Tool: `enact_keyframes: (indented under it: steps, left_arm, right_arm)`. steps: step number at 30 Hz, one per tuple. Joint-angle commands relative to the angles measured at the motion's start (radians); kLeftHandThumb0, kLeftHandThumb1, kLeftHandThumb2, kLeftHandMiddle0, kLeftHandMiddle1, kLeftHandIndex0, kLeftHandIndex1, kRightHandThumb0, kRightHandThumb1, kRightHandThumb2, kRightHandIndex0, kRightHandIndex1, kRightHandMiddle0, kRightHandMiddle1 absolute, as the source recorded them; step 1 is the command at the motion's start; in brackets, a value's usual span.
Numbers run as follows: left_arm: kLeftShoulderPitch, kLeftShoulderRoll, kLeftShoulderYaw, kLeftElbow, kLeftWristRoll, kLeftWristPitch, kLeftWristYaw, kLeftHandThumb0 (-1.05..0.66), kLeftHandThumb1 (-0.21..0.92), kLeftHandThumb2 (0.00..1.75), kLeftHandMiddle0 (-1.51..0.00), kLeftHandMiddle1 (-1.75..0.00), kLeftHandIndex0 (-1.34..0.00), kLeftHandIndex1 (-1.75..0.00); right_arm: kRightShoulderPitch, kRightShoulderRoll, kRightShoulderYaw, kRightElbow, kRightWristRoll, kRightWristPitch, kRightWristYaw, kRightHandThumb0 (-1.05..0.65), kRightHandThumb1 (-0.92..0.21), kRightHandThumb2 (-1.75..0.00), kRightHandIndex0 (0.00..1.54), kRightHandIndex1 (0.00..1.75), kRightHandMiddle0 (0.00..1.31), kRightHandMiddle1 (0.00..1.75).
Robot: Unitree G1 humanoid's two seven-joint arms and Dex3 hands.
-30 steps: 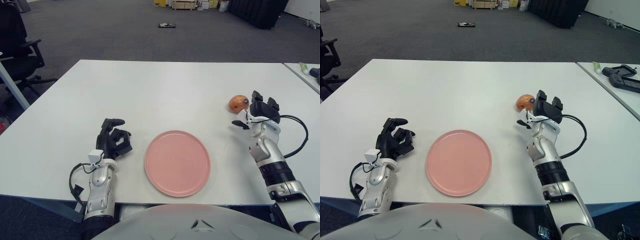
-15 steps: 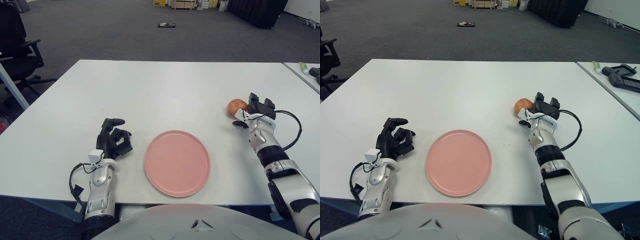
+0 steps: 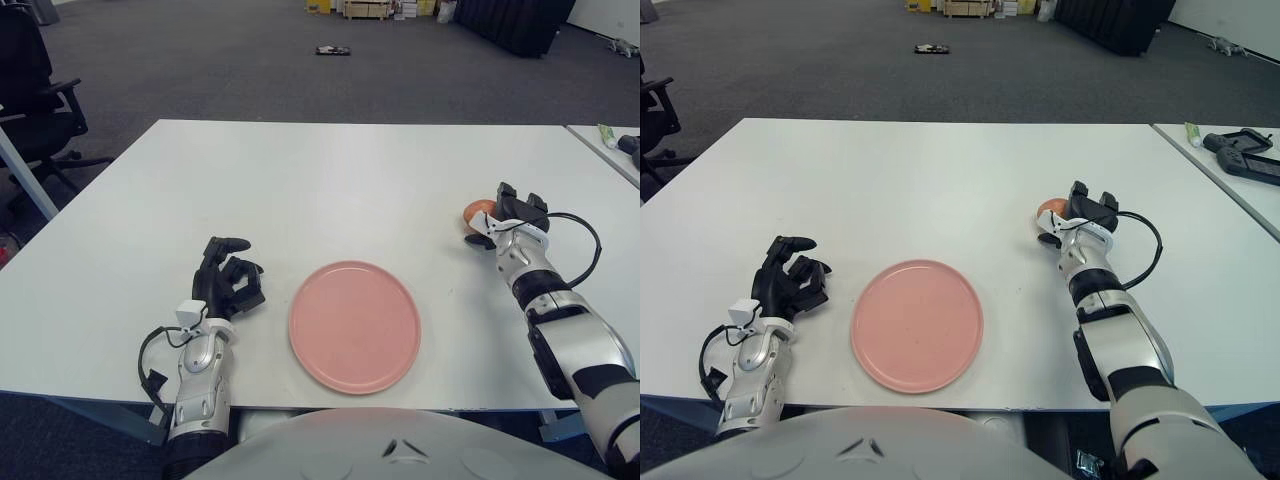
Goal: Put the apple into the plate.
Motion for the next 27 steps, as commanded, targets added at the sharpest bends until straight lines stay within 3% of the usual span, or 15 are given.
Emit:
enact_keyframes:
  steps: [1,6,13,20,25,27]
  left_arm:
    - [0.003,-0.001,0.002,0.008,0.004,0.009,0.007,-0.01,0.26,1.41,-0.65,-1.75,-0.43,-1.75]
    - [0.007,-0.002,0.002,0.007,0.006,0.006,0.009,-0.01,0.22,1.45,-0.68,-1.75,-0.45,-1.75]
    - [0.010,-0.003,0.004,0.004,0.011,0.008,0.015,-0.01,0.21,1.46,-0.68,-1.75,-0.46,-1.75]
    - [0.010,0.001,0.005,0.004,0.017,0.011,0.018,-0.01,0.20,1.47,-0.69,-1.75,-0.47,-1.75]
    - [0.011,0.002,0.005,0.004,0.020,0.010,0.019,-0.01,0.24,1.43,-0.66,-1.75,-0.44,-1.75]
    - [0.012,0.003,0.005,0.004,0.019,0.009,0.018,-0.01,0.25,1.42,-0.65,-1.75,-0.44,-1.75]
  right_arm:
    - [-0.034,0.013,-0.002,0.042,0.029,-0.036,-0.041,-0.68,-0.45,-0.84,0.01,0.01,0.00,0.00]
    - [-0.055,0.019,-0.003,0.120,0.057,-0.094,-0.076,-0.63,-0.45,-0.89,0.06,0.04,0.00,0.00]
    - [-0.065,0.032,-0.014,0.125,0.099,-0.134,-0.110,-0.60,-0.46,-0.91,0.12,0.08,0.00,0.00]
    - [-0.054,0.045,-0.073,0.121,0.194,-0.220,-0.109,-0.55,-0.49,-0.91,0.01,0.63,0.00,0.19]
    - [-0.044,0.056,-0.129,0.123,0.275,-0.263,-0.071,-0.50,-0.47,-0.95,0.01,0.99,0.00,0.55]
    - [-0.043,0.062,-0.151,0.125,0.305,-0.273,-0.053,-0.47,-0.46,-0.98,0.16,1.20,0.00,0.77]
